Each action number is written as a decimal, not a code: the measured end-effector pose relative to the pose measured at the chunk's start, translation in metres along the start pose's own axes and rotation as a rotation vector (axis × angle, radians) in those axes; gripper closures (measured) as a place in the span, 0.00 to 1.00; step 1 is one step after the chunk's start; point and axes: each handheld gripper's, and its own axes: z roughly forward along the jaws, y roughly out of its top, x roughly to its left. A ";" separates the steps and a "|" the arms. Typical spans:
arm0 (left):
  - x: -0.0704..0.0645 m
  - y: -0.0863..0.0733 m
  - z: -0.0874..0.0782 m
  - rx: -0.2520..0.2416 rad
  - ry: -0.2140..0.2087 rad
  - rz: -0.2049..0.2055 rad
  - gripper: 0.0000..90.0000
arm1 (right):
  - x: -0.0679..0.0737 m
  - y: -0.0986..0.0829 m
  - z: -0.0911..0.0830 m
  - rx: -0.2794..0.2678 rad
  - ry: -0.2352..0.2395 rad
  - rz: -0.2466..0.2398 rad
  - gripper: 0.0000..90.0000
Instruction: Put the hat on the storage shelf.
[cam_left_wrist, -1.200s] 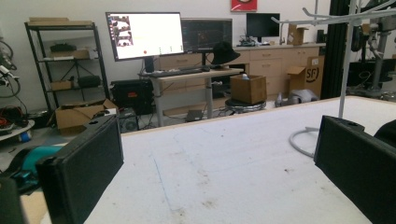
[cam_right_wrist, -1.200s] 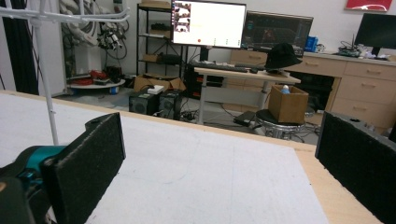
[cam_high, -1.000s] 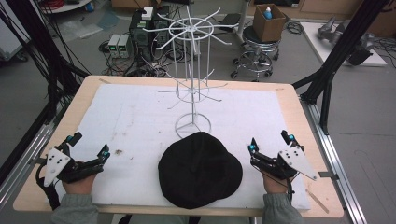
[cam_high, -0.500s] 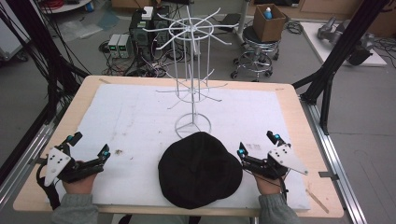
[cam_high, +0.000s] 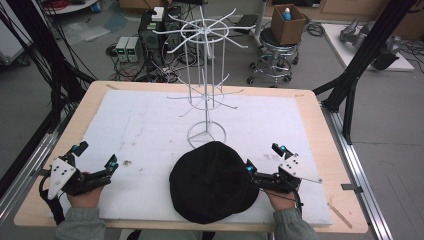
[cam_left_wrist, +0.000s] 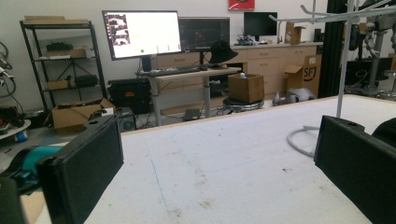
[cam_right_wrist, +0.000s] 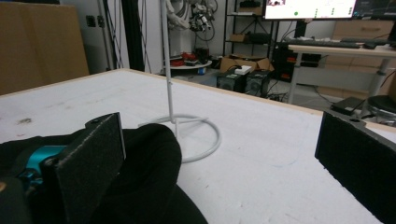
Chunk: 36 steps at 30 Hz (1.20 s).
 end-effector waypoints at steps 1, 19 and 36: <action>0.000 0.000 0.000 0.001 -0.001 -0.001 0.02 | 0.001 -0.001 0.001 0.010 0.005 0.001 0.01; 0.000 0.000 0.000 -0.002 0.000 0.000 0.02 | 0.029 -0.013 0.021 0.185 0.033 0.001 0.01; 0.000 0.000 0.000 -0.003 -0.007 0.004 0.02 | 0.032 -0.022 0.032 0.279 0.060 0.002 0.01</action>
